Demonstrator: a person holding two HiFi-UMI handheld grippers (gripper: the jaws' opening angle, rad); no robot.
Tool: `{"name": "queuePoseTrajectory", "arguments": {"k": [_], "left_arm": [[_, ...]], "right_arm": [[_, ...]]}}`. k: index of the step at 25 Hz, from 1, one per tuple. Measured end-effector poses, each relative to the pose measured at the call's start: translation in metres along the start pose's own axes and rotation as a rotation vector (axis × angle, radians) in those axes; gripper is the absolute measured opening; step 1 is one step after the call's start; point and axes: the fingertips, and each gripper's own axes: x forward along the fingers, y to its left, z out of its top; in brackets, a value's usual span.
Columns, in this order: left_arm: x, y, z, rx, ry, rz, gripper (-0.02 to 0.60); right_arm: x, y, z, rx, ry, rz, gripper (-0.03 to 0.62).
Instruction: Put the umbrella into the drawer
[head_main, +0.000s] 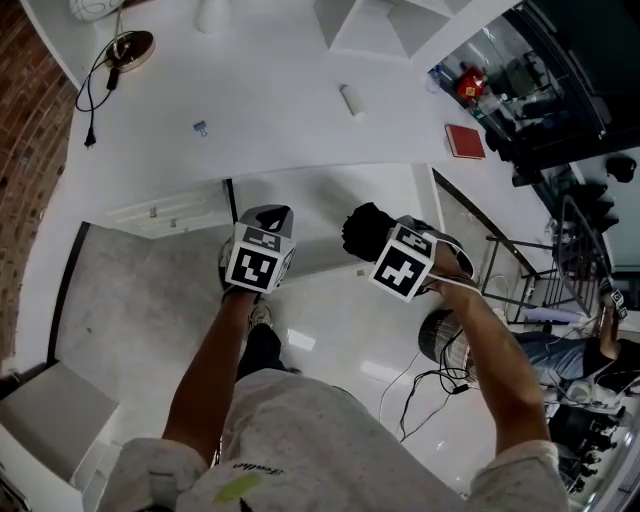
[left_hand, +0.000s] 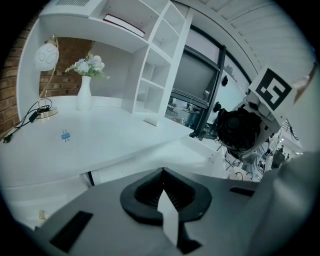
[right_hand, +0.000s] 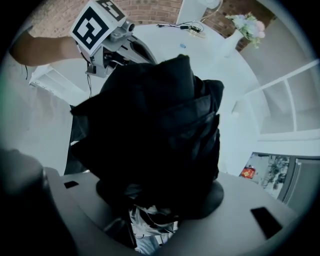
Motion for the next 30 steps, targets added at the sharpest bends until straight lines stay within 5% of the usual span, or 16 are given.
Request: {"name": "queuePoseTrajectory", "arguments": {"k": [19, 30], "left_arm": [[0.008, 0.023, -0.009, -0.056, 0.022, -0.003, -0.003], [-0.005, 0.033, -0.015, -0.095, -0.003, 0.074, -0.003]], "right_arm": [[0.028, -0.033, 0.01, -0.254, 0.23, -0.011, 0.252], [0.053, -0.051, 0.011, -0.348, 0.284, -0.016, 0.252]]}}
